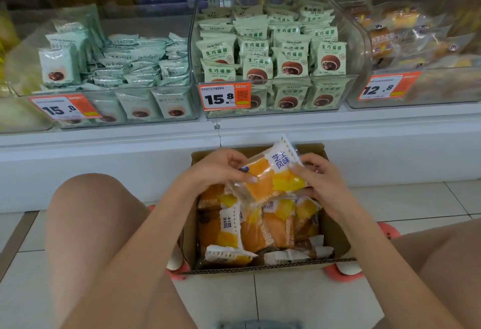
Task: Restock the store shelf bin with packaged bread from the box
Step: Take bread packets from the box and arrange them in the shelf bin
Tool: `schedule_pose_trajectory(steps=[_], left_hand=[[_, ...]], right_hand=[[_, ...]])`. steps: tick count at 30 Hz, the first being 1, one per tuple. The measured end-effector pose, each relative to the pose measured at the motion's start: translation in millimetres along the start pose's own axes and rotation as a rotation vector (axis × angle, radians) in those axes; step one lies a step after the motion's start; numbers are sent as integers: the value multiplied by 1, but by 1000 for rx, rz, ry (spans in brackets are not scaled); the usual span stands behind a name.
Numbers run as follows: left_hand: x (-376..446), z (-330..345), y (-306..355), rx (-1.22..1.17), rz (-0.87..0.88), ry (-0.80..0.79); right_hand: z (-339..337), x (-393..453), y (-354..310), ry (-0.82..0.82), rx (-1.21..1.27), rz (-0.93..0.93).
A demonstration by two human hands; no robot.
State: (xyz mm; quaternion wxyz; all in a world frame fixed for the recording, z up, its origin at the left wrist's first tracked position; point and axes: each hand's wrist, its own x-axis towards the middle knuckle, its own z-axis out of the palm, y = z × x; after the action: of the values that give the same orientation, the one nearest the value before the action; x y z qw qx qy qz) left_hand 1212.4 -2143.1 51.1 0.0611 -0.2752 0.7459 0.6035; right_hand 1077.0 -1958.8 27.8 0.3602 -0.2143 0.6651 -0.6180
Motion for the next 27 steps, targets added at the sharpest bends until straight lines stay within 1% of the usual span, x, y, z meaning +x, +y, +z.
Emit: schedule_pose_trajectory(steps=[2,4,6,7,8,9,10,11,12,13,14,15,16,17,18,20,23,25,27], left_hand=[[-1,-17,32,92,87,47],[0,-33,72,169,176,115],[-2,-50,116,215,287,179],[-2,-60,139,197,372,231],[-1,-71,161,111,475,323],[-1,-84,183,-22,596,450],[2,-97,202,-127,729,625],[6,-111,221,-130,871,841],[13,-124,237,2,996,1078],[20,-135,251,254,1073,1291],[29,-145,262,581,1091,1442],[40,-151,271,885,1093,1529],[50,-155,278,1105,1078,1561],[58,-155,284,1220,1046,1570],[64,-151,286,1243,1011,1583],[71,-148,290,1181,996,1635],[74,-151,290,1148,1053,1715],[72,-152,294,1124,1059,1703],[72,-151,296,1112,1040,1700]], right_hand=[[-3,12,-25,-65,-155,-51],[-2,25,-59,-81,-283,-131],[-2,38,-100,-50,-299,-210],[-4,45,-121,-22,-258,-244],[-8,53,-142,5,-193,-278],[-13,61,-164,27,-111,-318],[-17,68,-187,42,-23,-356],[-20,74,-210,45,57,-395],[-22,81,-234,40,123,-439],[-23,89,-258,38,169,-494],[-24,96,-282,45,195,-542],[-24,102,-304,52,205,-581],[-25,110,-326,52,201,-616],[-25,118,-347,35,188,-647],[-25,124,-364,19,170,-653],[-25,142,-397,2,98,-638],[-18,178,-432,89,-63,-618],[-7,211,-441,144,-205,-596],[8,248,-441,176,-279,-531]])
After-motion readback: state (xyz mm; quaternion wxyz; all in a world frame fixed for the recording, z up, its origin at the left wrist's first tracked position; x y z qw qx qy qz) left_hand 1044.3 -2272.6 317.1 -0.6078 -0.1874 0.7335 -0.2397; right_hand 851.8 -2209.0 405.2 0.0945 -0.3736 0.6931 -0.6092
